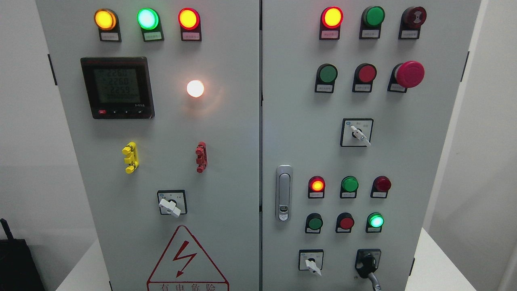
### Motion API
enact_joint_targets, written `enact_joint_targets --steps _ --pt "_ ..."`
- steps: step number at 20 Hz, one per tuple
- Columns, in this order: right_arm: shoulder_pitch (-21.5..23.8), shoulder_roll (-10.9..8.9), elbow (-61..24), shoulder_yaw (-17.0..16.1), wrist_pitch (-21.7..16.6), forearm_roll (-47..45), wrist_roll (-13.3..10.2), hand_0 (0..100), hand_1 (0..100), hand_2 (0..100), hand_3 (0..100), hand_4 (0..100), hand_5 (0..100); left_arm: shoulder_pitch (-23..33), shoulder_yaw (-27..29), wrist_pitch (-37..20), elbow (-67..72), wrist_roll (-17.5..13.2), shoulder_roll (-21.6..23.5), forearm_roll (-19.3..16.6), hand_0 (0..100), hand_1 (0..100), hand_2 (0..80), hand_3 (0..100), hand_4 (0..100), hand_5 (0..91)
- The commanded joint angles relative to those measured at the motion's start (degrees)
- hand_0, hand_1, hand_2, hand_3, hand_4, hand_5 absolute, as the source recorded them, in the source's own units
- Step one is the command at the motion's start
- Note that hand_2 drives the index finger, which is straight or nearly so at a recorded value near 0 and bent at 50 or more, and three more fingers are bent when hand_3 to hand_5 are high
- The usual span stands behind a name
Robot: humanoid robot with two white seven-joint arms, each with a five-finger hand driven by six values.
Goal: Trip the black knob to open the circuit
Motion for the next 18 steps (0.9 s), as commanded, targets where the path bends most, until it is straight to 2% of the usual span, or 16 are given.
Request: enact_joint_targets --steps 1,7,18 --pt "-0.7 -0.12 -2.3 1.0 -2.0 0.2 1.5 98 100 0 100 100 91 0.0 0.1 0.1 0.1 0.0 0.0 0.1 12 39 0.0 0 0 0.0" --pt "-0.3 -0.91 -2.5 0.5 -2.0 0.2 0.9 99 100 0 100 100 91 0.0 0.1 0.1 0.1 0.0 0.0 0.1 12 39 0.0 0 0 0.0" --pt "-0.3 -0.83 -2.5 -0.5 -2.0 0.2 1.0 99 100 0 100 100 91 0.0 0.1 0.1 0.1 0.0 0.0 0.1 12 39 0.0 0 0 0.0"
